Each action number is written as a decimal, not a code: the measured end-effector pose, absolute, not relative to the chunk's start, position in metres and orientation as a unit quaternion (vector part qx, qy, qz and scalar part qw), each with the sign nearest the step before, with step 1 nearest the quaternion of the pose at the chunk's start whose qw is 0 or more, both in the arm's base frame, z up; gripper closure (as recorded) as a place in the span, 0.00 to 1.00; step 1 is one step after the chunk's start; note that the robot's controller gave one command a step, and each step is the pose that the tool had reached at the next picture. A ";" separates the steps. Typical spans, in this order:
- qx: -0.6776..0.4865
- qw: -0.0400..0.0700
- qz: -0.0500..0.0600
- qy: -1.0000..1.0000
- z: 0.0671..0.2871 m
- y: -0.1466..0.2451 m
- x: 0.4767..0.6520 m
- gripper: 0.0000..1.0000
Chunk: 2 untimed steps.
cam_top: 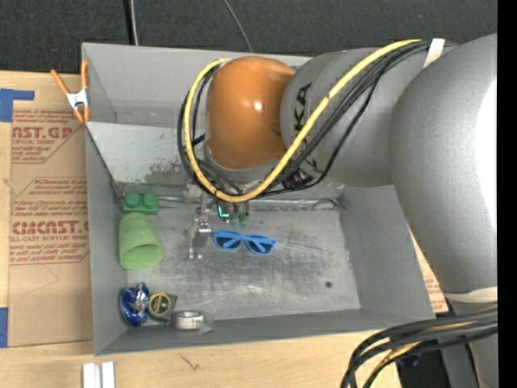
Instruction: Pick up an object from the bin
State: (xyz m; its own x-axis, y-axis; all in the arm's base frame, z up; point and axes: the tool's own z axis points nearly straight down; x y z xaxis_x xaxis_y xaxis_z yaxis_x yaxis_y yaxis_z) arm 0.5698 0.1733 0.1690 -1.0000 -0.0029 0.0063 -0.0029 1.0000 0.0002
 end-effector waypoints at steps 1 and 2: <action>-0.079 -0.005 0.004 -0.997 0.073 0.229 0.556 0.00; -0.139 -0.002 0.000 -0.990 0.100 0.211 0.578 0.00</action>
Offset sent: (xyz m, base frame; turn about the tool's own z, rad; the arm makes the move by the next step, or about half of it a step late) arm -0.0189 0.0609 -0.0990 0.1555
